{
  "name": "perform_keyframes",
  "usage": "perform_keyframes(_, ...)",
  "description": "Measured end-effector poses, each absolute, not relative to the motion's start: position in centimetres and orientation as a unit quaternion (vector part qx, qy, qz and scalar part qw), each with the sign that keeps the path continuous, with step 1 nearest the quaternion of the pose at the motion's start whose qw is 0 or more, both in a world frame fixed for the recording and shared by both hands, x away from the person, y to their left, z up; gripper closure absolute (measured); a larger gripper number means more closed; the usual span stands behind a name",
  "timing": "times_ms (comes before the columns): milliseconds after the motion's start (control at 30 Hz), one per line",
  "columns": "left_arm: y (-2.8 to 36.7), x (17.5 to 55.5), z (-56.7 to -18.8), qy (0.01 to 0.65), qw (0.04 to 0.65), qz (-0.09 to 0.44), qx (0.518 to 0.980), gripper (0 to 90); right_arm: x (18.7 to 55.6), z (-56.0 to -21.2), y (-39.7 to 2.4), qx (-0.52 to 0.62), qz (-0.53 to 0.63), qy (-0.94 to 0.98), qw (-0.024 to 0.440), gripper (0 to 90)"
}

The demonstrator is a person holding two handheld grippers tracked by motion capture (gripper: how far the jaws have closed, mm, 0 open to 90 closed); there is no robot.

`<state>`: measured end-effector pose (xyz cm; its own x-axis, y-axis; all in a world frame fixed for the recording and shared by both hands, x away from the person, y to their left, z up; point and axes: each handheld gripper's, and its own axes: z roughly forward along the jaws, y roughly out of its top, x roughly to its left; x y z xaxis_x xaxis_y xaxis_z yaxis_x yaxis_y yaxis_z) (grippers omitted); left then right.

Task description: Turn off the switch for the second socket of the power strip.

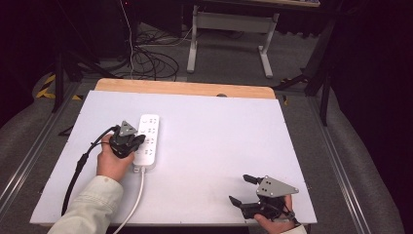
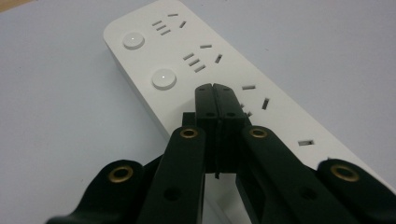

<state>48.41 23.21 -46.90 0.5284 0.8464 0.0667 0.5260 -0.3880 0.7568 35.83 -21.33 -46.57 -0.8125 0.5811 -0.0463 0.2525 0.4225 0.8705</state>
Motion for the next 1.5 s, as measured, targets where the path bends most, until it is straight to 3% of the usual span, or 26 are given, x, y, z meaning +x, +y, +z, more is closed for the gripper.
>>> perform_keyframes(233, 23.1, 48.0, -47.1, 0.414, 0.34, 0.258, 0.804, 90.0, 35.8, -46.6, -21.3, 0.252, 0.474, 0.826, 0.173, 18.9)
perform_keyframes(500, 23.3, 48.0, -47.3, 0.424, 0.354, 0.248, 0.795, 90.0, 35.8, -46.6, -21.1, 0.249, 0.473, 0.828, 0.172, 18.9)
perform_keyframes(867, 22.4, 48.2, -46.8, 0.423, 0.321, 0.256, 0.808, 90.0, 35.8, -46.7, -21.2, 0.249, 0.472, 0.828, 0.17, 18.8)
perform_keyframes(1500, 23.2, 47.1, -44.3, 0.429, 0.389, 0.212, 0.787, 86.9, 35.9, -46.7, -21.2, 0.253, 0.471, 0.828, 0.17, 18.8)
